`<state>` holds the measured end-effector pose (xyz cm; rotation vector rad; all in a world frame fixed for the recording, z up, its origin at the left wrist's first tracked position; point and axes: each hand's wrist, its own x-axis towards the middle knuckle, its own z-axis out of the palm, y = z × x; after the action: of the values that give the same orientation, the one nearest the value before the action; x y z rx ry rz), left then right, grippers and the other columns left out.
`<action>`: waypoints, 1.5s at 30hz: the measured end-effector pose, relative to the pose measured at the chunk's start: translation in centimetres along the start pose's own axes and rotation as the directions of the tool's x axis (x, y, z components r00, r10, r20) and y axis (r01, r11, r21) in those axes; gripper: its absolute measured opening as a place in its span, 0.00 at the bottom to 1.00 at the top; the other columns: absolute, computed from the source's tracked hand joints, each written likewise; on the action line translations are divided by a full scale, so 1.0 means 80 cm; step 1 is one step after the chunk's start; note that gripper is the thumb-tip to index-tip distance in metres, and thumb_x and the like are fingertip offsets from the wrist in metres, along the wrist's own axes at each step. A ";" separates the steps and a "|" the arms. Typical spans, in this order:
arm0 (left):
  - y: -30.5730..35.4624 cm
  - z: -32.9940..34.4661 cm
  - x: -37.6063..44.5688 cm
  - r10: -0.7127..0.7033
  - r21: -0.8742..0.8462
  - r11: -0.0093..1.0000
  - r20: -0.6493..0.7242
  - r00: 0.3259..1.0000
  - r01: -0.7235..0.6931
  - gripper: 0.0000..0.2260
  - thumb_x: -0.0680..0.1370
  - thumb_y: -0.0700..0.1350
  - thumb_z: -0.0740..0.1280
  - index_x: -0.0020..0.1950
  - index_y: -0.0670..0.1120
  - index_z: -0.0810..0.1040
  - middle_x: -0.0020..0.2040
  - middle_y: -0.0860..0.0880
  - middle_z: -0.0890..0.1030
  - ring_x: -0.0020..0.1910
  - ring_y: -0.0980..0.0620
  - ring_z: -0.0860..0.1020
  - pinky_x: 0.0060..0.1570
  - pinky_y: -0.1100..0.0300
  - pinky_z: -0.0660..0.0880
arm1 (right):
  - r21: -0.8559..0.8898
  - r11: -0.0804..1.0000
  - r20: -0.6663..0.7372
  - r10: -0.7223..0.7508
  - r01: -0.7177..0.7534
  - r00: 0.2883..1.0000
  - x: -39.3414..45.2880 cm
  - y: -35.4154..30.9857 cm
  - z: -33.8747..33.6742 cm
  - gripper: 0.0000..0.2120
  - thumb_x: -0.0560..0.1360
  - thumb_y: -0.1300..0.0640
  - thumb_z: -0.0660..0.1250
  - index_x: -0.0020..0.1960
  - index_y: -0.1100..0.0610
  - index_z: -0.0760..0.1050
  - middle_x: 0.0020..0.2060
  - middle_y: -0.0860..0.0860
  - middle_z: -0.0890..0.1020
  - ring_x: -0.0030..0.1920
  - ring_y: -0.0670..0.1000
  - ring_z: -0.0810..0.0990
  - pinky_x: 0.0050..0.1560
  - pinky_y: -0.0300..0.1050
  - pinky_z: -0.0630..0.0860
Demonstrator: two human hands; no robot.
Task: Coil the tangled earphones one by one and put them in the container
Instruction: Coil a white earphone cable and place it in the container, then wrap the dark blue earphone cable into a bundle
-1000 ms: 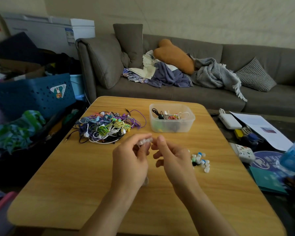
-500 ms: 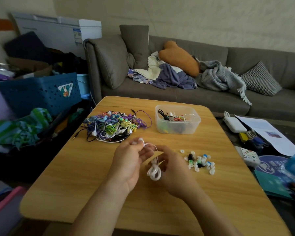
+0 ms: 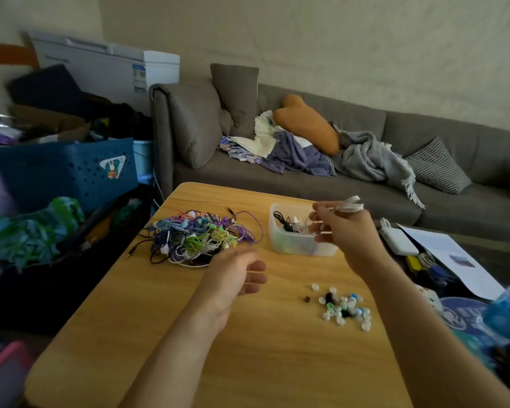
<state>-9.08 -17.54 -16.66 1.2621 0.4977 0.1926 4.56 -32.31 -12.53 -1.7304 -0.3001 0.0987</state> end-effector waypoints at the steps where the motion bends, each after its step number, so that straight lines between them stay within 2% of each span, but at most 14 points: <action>1: 0.003 -0.004 0.003 0.018 0.038 0.999 -0.010 1.000 -0.018 0.09 0.81 0.41 0.62 0.58 0.40 0.78 0.47 0.40 0.82 0.39 0.46 0.80 0.37 0.57 0.75 | -0.032 0.999 -0.009 0.009 -0.009 1.000 0.020 -0.008 -0.002 0.05 0.80 0.64 0.64 0.51 0.62 0.79 0.42 0.59 0.83 0.37 0.53 0.81 0.37 0.46 0.79; 6: 0.018 -0.027 0.020 0.127 0.215 0.971 -0.080 0.989 -0.107 0.07 0.81 0.42 0.63 0.50 0.43 0.81 0.43 0.45 0.84 0.34 0.49 0.80 0.33 0.57 0.72 | -0.286 0.945 0.064 0.185 -0.160 0.981 0.097 -0.019 0.013 0.04 0.78 0.63 0.67 0.51 0.63 0.77 0.42 0.59 0.80 0.35 0.53 0.80 0.36 0.46 0.78; 9: 0.020 -0.034 0.022 0.156 0.262 0.958 -0.121 0.980 -0.120 0.07 0.81 0.43 0.63 0.48 0.45 0.80 0.42 0.46 0.84 0.33 0.50 0.78 0.31 0.58 0.69 | -0.706 0.683 0.028 0.292 -0.188 0.956 0.116 -0.007 0.022 0.12 0.76 0.55 0.71 0.49 0.65 0.76 0.42 0.58 0.78 0.39 0.56 0.79 0.42 0.49 0.80; 11: 0.019 -0.040 0.022 0.159 0.288 0.950 -0.109 0.981 -0.122 0.08 0.81 0.43 0.63 0.47 0.43 0.81 0.41 0.47 0.84 0.32 0.50 0.77 0.30 0.58 0.68 | -0.864 0.483 -0.041 0.206 -0.138 0.978 0.111 0.003 0.039 0.13 0.76 0.53 0.69 0.51 0.63 0.74 0.44 0.56 0.76 0.44 0.55 0.78 0.43 0.48 0.78; 12: 0.019 -0.041 0.022 0.156 0.297 0.947 -0.097 0.983 -0.121 0.08 0.81 0.43 0.63 0.47 0.43 0.81 0.41 0.47 0.84 0.31 0.50 0.77 0.30 0.59 0.68 | -0.877 0.467 -0.066 0.118 -0.114 0.991 0.105 0.011 0.048 0.16 0.76 0.52 0.68 0.58 0.61 0.72 0.50 0.57 0.76 0.50 0.57 0.77 0.48 0.50 0.76; 14: 0.020 -0.044 0.022 0.158 0.316 0.941 -0.085 0.984 -0.124 0.08 0.80 0.44 0.64 0.46 0.43 0.81 0.41 0.47 0.84 0.30 0.52 0.77 0.31 0.60 0.68 | -0.827 0.561 -0.047 -0.120 0.029 0.992 0.086 0.022 0.073 0.22 0.77 0.54 0.66 0.68 0.58 0.68 0.62 0.58 0.72 0.63 0.60 0.71 0.61 0.54 0.71; 17: 0.021 -0.050 0.023 0.214 0.406 0.901 -0.108 0.971 -0.154 0.09 0.81 0.46 0.64 0.46 0.45 0.80 0.39 0.49 0.84 0.29 0.53 0.76 0.31 0.60 0.69 | -0.652 0.662 0.115 -0.395 0.369 0.911 0.058 0.029 0.116 0.14 0.76 0.60 0.65 0.61 0.58 0.77 0.54 0.55 0.80 0.54 0.54 0.78 0.57 0.48 0.75; 19: 0.020 -0.056 0.023 0.268 0.531 0.831 -0.120 0.956 -0.166 0.11 0.81 0.49 0.63 0.44 0.45 0.80 0.38 0.46 0.83 0.32 0.48 0.79 0.34 0.55 0.74 | -0.585 0.669 0.269 -0.374 0.458 0.888 0.044 0.030 0.145 0.10 0.78 0.59 0.65 0.57 0.58 0.80 0.50 0.52 0.83 0.46 0.48 0.79 0.49 0.43 0.77; 21: 0.017 -0.064 0.025 0.295 0.630 0.762 -0.133 0.946 -0.149 0.13 0.80 0.50 0.62 0.44 0.43 0.79 0.39 0.43 0.83 0.38 0.42 0.80 0.41 0.48 0.78 | -0.596 0.622 0.400 -0.319 0.508 0.859 0.037 0.033 0.168 0.12 0.79 0.53 0.65 0.60 0.56 0.78 0.52 0.51 0.81 0.46 0.47 0.78 0.47 0.41 0.75; 25: 0.014 -0.077 0.027 0.286 0.730 0.675 -0.124 0.950 -0.108 0.15 0.81 0.51 0.62 0.41 0.43 0.78 0.35 0.44 0.80 0.35 0.46 0.78 0.36 0.51 0.75 | -0.632 0.627 0.419 -0.218 0.456 0.881 0.040 0.040 0.194 0.19 0.81 0.46 0.60 0.70 0.51 0.71 0.61 0.55 0.75 0.62 0.56 0.73 0.61 0.51 0.72; 30: 0.016 -0.085 0.030 0.265 0.746 0.659 -0.114 0.957 -0.094 0.15 0.80 0.51 0.63 0.41 0.42 0.80 0.36 0.44 0.80 0.35 0.45 0.78 0.34 0.54 0.73 | -0.653 0.490 0.612 -0.109 0.578 0.783 0.044 0.028 0.218 0.21 0.81 0.52 0.61 0.73 0.42 0.67 0.70 0.51 0.68 0.69 0.56 0.63 0.69 0.59 0.64; 36: 0.016 -0.088 0.031 0.267 0.745 0.662 -0.128 0.955 -0.086 0.14 0.80 0.52 0.63 0.43 0.43 0.79 0.38 0.44 0.82 0.37 0.45 0.80 0.35 0.53 0.74 | -0.690 0.458 0.510 -0.243 0.561 0.826 0.048 0.021 0.226 0.11 0.77 0.51 0.69 0.59 0.50 0.78 0.57 0.52 0.75 0.60 0.55 0.72 0.60 0.55 0.72; 41: 0.018 -0.096 0.033 0.317 0.736 0.670 -0.165 0.934 -0.098 0.11 0.79 0.51 0.64 0.41 0.46 0.78 0.36 0.47 0.82 0.33 0.48 0.78 0.30 0.58 0.70 | -0.546 0.656 0.360 -0.379 0.521 0.853 0.041 0.010 0.205 0.09 0.80 0.59 0.64 0.59 0.55 0.78 0.52 0.50 0.79 0.50 0.51 0.78 0.47 0.42 0.72; 45: 0.024 -0.090 0.028 0.510 0.665 0.713 -0.277 0.814 -0.221 0.03 0.79 0.47 0.66 0.48 0.50 0.78 0.40 0.54 0.80 0.36 0.59 0.77 0.29 0.65 0.68 | -0.354 0.830 0.235 -0.367 0.431 0.900 0.025 -0.009 0.175 0.11 0.82 0.60 0.60 0.61 0.52 0.76 0.49 0.49 0.81 0.45 0.44 0.81 0.40 0.41 0.79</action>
<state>-10.16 -9.83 -16.93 1.9807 0.7244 0.7362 3.12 -18.32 -14.16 -2.0270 -0.8469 -0.1463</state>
